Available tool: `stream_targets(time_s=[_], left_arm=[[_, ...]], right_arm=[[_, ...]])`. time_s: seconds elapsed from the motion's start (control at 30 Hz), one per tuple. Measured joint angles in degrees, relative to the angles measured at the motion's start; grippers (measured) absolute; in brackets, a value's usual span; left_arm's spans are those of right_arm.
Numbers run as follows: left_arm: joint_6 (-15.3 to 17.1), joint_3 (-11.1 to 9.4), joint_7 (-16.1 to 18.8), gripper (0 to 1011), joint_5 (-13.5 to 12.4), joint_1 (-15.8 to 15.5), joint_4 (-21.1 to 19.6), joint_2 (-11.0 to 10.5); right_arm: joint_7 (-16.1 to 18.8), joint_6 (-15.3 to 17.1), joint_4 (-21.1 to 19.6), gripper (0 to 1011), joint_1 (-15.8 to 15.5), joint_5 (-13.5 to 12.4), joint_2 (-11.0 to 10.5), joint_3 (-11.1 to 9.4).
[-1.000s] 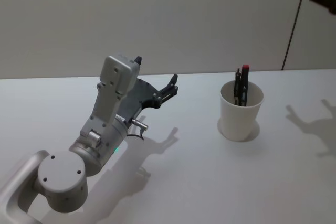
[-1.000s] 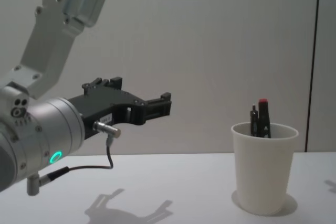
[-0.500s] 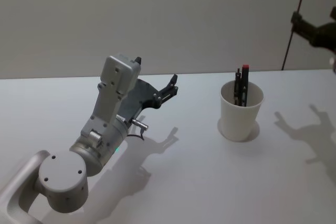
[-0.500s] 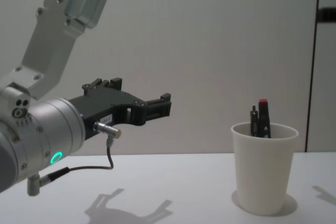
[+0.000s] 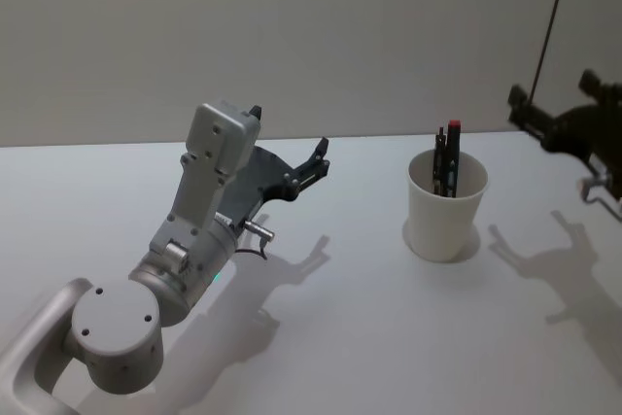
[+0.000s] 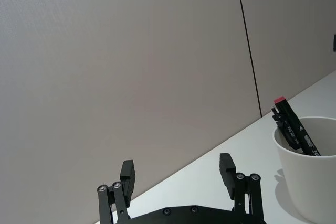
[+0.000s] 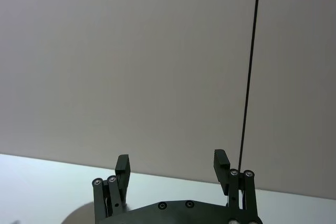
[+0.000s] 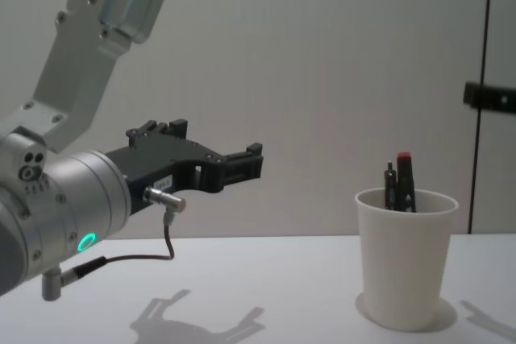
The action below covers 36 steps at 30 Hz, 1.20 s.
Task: Place the pen into the pen holder.
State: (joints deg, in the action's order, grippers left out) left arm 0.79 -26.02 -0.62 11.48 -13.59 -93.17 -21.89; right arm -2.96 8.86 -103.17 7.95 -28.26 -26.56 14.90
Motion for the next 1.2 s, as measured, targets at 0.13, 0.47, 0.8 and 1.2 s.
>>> stream_targets(time_s=[0.13,0.47,0.8,1.2], left_arm=[[0.0,0.0,0.0,1001,0.0,0.0,0.0,0.0],[0.0,0.0,0.0,1001,0.0,0.0,0.0,0.0],[0.0,0.0,0.0,1001,0.0,0.0,0.0,0.0],[0.0,0.0,0.0,1001,0.0,0.0,0.0,0.0]], right_arm=[[1.7,-1.7,0.5,1001,-2.1,2.9,1.8,-0.5],[5.6,-5.7,1.7,1001,-7.3,9.8,6.0,-1.7],[6.8,-6.9,2.0,1001,-8.8,11.8,7.2,-2.0],[6.8,-6.9,2.0,1001,-8.8,11.8,7.2,-2.0]])
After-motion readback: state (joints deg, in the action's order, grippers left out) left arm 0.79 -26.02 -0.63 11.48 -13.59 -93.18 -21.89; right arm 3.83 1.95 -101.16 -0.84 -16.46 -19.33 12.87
